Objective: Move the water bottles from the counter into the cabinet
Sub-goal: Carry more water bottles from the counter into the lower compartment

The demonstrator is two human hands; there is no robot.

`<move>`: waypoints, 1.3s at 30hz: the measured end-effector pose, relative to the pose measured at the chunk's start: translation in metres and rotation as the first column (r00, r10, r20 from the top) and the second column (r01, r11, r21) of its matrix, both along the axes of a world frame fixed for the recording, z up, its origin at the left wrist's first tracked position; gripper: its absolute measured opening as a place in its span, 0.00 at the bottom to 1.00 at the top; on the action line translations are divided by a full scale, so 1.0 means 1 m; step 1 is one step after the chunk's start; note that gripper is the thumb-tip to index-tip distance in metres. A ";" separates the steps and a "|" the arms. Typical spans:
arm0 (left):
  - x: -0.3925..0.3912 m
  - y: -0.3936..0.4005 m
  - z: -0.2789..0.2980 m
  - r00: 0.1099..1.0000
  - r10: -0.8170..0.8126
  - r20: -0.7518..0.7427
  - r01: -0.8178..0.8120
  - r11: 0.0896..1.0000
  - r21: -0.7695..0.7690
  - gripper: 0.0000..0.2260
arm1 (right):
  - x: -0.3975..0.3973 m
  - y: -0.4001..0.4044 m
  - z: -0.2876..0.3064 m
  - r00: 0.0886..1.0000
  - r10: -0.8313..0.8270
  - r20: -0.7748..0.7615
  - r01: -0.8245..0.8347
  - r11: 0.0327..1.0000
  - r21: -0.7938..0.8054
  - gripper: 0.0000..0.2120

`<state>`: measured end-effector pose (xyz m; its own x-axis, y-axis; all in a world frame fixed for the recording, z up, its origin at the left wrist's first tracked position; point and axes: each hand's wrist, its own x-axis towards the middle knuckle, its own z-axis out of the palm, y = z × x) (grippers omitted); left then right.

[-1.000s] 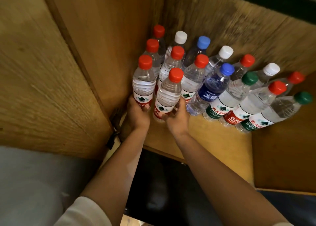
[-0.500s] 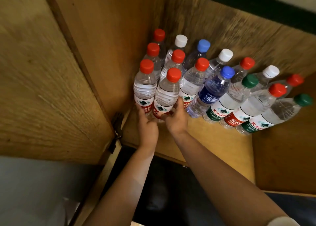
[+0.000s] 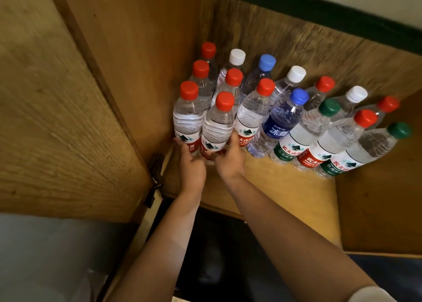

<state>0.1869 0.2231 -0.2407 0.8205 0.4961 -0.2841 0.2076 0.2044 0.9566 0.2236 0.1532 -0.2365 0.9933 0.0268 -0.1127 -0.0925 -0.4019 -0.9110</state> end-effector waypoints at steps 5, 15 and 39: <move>0.005 0.006 -0.001 1.000 -0.002 -0.024 0.003 0.999 0.040 0.38 | 0.001 0.003 -0.001 1.000 0.003 0.006 -0.003 1.000 0.017 0.38; 0.004 0.010 0.000 0.999 -0.052 -0.008 0.052 0.997 0.064 0.40 | 0.008 -0.001 -0.002 0.996 0.091 0.012 -0.090 0.994 -0.066 0.35; -0.119 -0.159 0.015 0.777 -0.560 -0.289 0.580 0.815 -0.021 0.09 | -0.146 -0.264 0.010 0.951 0.227 -0.207 -0.205 0.971 0.124 0.14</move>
<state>0.0678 0.0640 -0.2261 0.8544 -0.0121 -0.5194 0.5161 -0.0947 0.8513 0.0772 -0.1112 -0.2262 0.9137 0.2605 -0.3118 -0.2146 -0.3423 -0.9148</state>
